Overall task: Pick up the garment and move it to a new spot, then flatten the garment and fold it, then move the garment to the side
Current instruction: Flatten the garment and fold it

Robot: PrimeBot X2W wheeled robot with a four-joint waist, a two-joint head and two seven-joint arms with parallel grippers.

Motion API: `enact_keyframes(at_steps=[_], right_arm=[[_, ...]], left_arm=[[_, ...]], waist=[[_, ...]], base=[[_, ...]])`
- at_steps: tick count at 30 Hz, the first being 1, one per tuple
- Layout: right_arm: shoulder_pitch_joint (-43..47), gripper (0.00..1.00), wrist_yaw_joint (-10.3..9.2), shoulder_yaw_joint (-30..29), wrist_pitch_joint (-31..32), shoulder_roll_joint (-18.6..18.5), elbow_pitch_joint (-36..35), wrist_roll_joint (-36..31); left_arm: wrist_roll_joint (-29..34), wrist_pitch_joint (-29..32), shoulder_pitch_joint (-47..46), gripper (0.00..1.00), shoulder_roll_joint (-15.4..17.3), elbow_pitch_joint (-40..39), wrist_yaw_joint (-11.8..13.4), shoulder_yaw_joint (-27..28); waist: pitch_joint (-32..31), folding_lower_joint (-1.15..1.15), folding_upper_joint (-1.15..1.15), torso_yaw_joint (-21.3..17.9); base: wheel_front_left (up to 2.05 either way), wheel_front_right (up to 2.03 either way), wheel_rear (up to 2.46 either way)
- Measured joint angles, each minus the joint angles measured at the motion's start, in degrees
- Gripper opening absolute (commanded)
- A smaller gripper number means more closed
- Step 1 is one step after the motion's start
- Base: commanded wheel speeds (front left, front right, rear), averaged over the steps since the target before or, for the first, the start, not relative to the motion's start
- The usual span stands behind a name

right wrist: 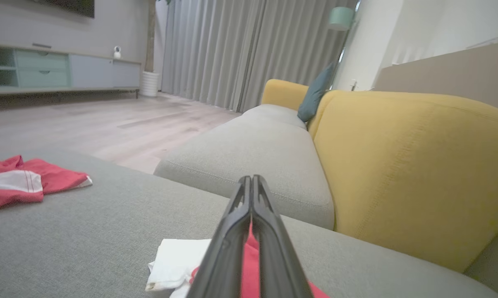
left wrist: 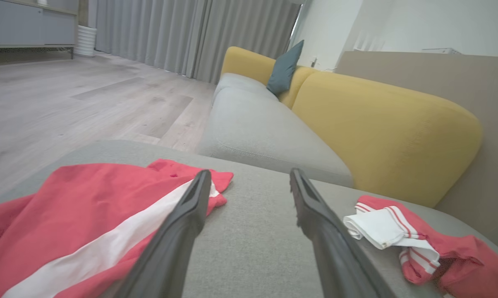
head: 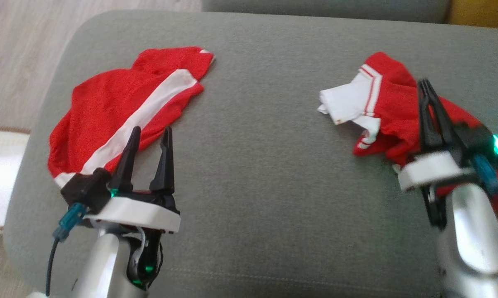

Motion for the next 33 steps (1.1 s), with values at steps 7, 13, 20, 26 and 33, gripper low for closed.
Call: enact_keyframes(at_steps=[7, 13, 20, 26, 33], right_arm=[[12.35, 0.0, 0.0, 1.25, -0.85, 0.67, -8.79, 9.2], [16.68, 1.0, 0.0, 2.08, -1.3, 0.93, -9.7, 11.31], [17.48, 1.0, 0.0, 2.86, -1.82, 1.02, -9.7, 11.92], [17.46, 1.0, 0.0, 2.0, -1.83, 1.03, -9.68, 11.8], [14.68, 1.0, 0.0, 3.0, 1.51, 1.03, -10.11, 3.98]], left_arm=[[0.05, 0.0, 0.39, 1.0, 0.0, -0.45, -0.05, 0.08], [0.18, -0.01, 1.76, 1.0, 0.01, -0.15, -0.49, 0.01], [0.98, 0.0, 3.87, 1.0, 0.01, -0.11, -0.51, -0.02], [0.98, 0.0, 3.86, 1.0, 0.01, -0.26, -0.51, -0.24], [0.47, 0.0, 3.44, 1.0, 0.03, -0.64, -0.58, -1.54]], waist=[[-1.3, 0.0, 0.0, -4.25], [-2.29, 0.0, 0.0, -6.42], [-2.83, 0.0, 0.0, -7.5], [-2.63, 0.0, 0.0, -6.8], [-0.62, 0.0, 0.0, -5.14]], base=[[0.0, 0.0, 0.0], [0.0, 0.0, 0.0], [0.0, 0.0, 0.0], [0.0, 0.0, 0.0], [0.0, 0.0, 0.0]])
